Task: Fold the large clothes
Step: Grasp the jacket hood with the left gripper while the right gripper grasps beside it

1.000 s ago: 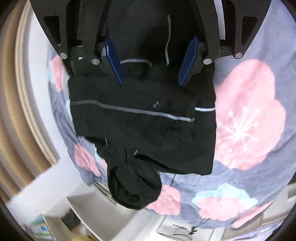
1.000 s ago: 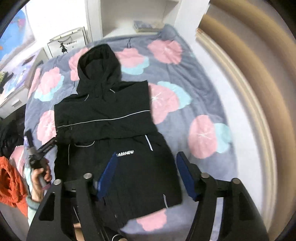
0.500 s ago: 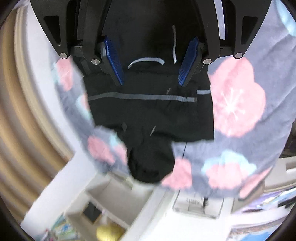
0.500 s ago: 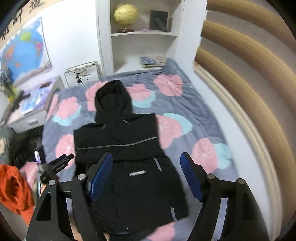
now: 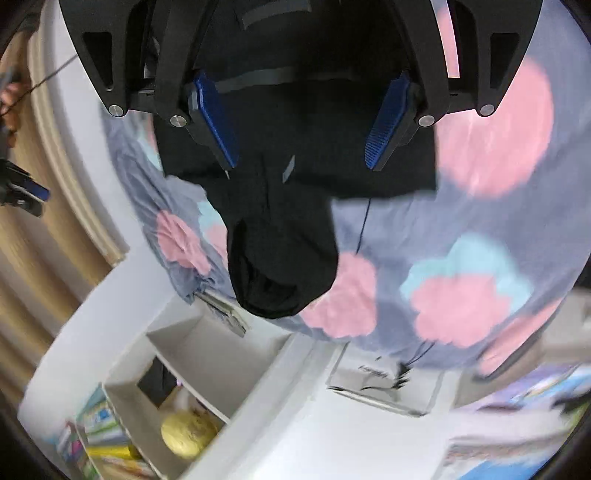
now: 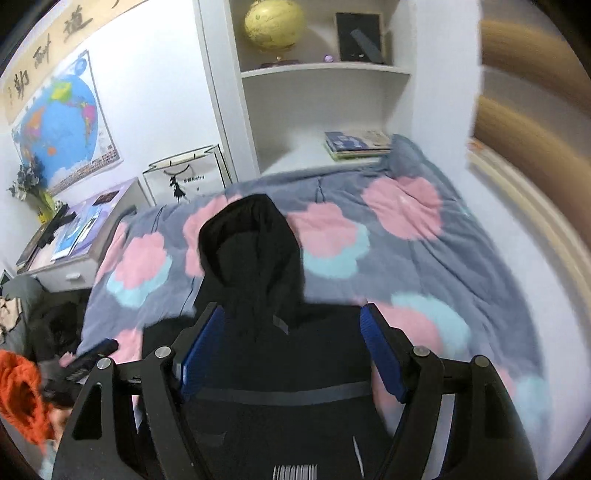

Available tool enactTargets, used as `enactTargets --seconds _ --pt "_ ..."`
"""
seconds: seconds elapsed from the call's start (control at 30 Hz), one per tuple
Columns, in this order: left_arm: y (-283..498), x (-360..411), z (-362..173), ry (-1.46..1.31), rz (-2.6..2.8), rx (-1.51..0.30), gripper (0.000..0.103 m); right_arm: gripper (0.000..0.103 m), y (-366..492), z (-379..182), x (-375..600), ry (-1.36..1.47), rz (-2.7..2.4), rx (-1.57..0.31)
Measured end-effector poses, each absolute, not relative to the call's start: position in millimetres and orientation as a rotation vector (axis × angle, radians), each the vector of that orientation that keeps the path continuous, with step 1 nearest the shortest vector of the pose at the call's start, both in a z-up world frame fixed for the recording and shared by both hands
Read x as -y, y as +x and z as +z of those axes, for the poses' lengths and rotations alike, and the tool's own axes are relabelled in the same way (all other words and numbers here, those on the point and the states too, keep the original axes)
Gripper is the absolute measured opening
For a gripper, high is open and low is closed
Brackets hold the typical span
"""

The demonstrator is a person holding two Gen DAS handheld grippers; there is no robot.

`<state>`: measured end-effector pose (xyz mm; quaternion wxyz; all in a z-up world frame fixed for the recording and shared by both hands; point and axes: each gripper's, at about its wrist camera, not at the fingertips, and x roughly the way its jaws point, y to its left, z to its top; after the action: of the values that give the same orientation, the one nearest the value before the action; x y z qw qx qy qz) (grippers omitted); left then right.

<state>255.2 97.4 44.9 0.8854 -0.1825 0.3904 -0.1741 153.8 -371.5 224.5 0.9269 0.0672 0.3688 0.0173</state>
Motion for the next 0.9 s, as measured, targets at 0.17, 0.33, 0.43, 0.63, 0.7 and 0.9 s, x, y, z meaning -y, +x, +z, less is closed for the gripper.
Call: enactTargets --seconds 0.17,0.33,0.43,0.63,0.7,0.9 --pt "378 -40 39 -0.243 -0.339 -0.820 0.073 0.078 284 122 388 0.340 0.115 -0.826" --pt "476 -11 12 -0.246 -0.300 -0.866 0.073 0.078 367 77 379 0.367 0.131 -0.880" --pt "516 4 -9 -0.200 -0.241 -0.909 0.073 0.078 409 57 357 0.334 0.139 -0.921" --pt "561 10 -45 -0.116 -0.118 -0.979 0.015 0.022 474 13 325 0.151 0.040 -1.013" --pt "547 -17 -37 -0.240 -0.159 -0.935 0.014 0.011 469 9 342 0.175 0.021 -0.990" --pt "534 -74 -94 -0.437 -0.219 -1.064 0.032 0.011 448 -44 392 0.243 0.076 -1.078"
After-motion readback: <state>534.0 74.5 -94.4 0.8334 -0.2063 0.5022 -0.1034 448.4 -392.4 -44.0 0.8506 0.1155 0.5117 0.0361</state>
